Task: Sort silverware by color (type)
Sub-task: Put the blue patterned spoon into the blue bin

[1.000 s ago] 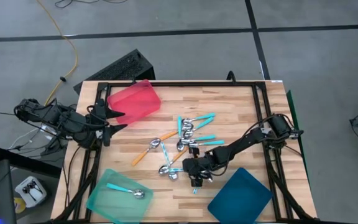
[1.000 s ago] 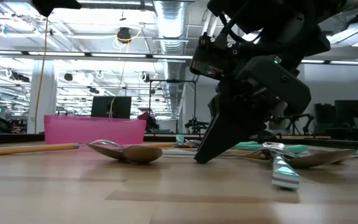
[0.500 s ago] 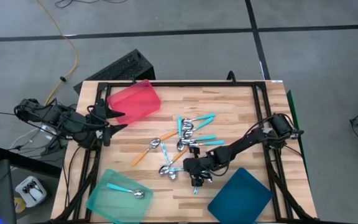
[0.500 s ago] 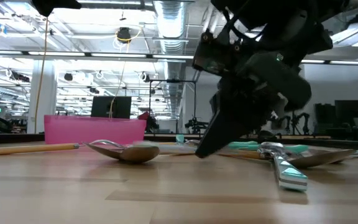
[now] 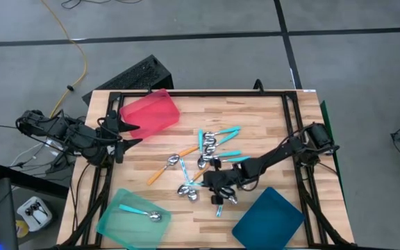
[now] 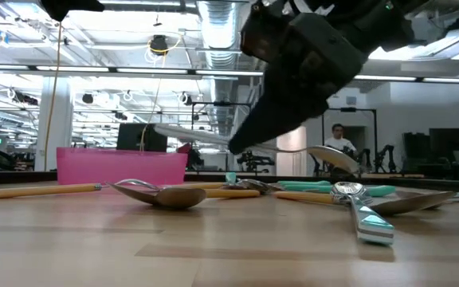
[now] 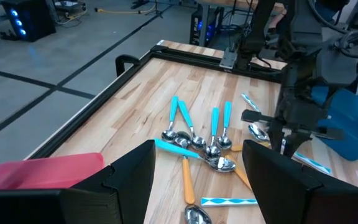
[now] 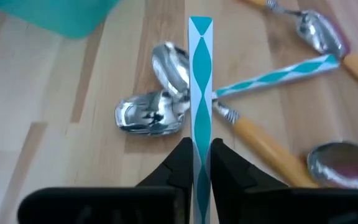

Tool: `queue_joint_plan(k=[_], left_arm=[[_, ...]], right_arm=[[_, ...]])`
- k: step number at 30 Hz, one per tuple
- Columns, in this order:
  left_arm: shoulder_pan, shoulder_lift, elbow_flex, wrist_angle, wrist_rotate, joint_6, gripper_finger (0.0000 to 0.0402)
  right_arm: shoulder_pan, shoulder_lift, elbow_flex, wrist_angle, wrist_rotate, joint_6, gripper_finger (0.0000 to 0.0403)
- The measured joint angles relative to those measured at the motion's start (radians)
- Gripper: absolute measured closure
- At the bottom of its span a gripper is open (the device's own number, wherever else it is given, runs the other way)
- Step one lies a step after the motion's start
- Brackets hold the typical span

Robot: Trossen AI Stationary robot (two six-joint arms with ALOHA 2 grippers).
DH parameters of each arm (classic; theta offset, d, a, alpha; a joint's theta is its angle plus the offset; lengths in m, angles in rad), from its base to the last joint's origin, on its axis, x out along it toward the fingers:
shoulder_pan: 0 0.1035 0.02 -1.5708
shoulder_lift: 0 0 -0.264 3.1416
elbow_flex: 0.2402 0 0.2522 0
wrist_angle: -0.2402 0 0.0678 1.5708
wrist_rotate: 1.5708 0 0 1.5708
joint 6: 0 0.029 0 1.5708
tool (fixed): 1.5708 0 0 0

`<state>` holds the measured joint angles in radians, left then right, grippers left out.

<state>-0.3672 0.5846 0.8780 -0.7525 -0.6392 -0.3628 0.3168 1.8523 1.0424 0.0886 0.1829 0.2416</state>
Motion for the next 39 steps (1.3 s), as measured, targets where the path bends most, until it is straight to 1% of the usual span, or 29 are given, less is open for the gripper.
queue_joint_plan(k=[3, 8, 14, 22, 26, 31, 34, 39], left_arm=[[0.0, 0.0, 0.0, 0.0, 0.0, 0.0, 0.0175], [0.0, 0.0, 0.0, 0.0, 0.001, 0.001, 0.0175], [0.0, 0.0, 0.0, 0.0, 0.001, 0.001, 0.0175], [0.0, 0.0, 0.0, 0.0, 0.0, 0.001, 0.0175], [0.0, 0.0, 0.0, 0.0, 0.0, 0.002, 0.0175], [0.0, 0.0, 0.0, 0.0, 0.0, 0.002, 0.0175], [0.0, 0.0, 0.0, 0.0, 0.0, 0.003, 0.0175], [0.0, 0.0, 0.0, 0.001, -0.001, 0.025, 0.0175]], right_arm=[[0.008, 0.0, 0.018, 0.015, 0.002, -0.03, 0.0338], [0.031, 0.0, 0.096, -0.072, 0.001, -0.054, 0.0339], [0.053, 0.0, 0.231, -0.285, 0.002, -0.108, 0.0339], [0.088, 0.0, 0.384, -0.557, 0.002, -0.119, 0.0339], [0.113, -0.001, 0.446, -0.685, 0.003, -0.103, 0.0339], [0.165, -0.022, 0.466, -0.843, 0.025, -0.048, 0.0339], [0.205, -0.059, 0.468, -0.873, 0.037, 0.006, 0.0339], [0.298, -0.136, 0.468, -0.949, 0.144, 0.127, 0.0339]])
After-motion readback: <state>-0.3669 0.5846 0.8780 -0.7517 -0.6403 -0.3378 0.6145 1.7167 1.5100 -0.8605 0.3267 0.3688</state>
